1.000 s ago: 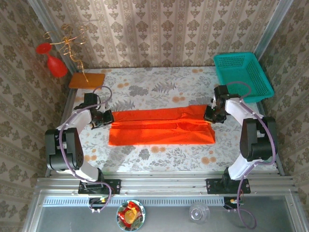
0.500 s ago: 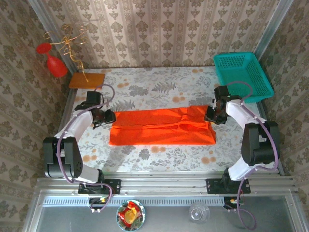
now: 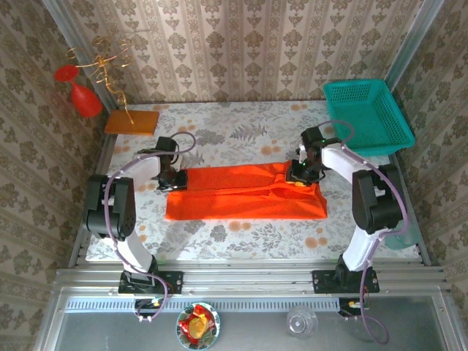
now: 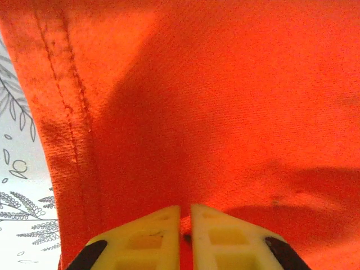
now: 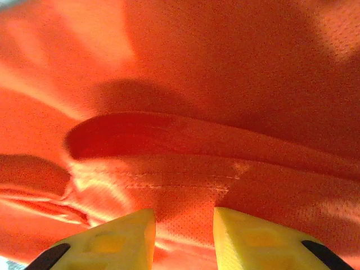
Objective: Fold the inside-out t-shirt
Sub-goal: Smooth out the T-shirt at the center of the table.
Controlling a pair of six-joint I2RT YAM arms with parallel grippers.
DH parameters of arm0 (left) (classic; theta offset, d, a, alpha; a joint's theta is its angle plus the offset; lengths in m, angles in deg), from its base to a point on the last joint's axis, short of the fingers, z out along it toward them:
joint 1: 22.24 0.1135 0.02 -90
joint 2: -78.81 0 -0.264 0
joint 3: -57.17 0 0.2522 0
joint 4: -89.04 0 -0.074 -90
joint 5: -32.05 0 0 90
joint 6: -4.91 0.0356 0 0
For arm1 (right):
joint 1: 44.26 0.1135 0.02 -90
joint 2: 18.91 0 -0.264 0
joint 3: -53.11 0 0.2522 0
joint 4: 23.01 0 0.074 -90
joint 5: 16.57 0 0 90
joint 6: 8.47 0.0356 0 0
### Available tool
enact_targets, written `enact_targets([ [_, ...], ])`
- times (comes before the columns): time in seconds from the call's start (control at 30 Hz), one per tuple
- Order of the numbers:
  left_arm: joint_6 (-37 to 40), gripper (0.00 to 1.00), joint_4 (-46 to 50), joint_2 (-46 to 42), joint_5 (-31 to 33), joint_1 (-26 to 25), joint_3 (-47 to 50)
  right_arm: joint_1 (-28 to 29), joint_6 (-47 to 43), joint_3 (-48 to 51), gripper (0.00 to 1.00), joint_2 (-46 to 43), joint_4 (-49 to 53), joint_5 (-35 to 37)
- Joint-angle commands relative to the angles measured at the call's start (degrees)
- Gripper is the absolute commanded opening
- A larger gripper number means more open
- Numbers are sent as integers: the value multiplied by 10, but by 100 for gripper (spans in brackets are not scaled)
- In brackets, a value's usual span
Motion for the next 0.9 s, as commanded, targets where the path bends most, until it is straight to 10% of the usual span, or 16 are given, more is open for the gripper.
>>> enact_targets([
  [0.0, 15, 8, 2, 16, 18, 4, 13, 1, 7, -26, 33, 3, 22, 4],
  [0.43, 5, 15, -25, -50, 3, 3, 3, 53, -67, -182, 40, 83, 103, 37],
  [0.67, -13, 17, -20, -77, -28, -11, -14, 69, -82, -226, 32, 134, 127, 32],
  [0.87, -27, 17, -22, -66, -37, -44, -28, 90, -73, -193, 5, 80, 157, 68],
])
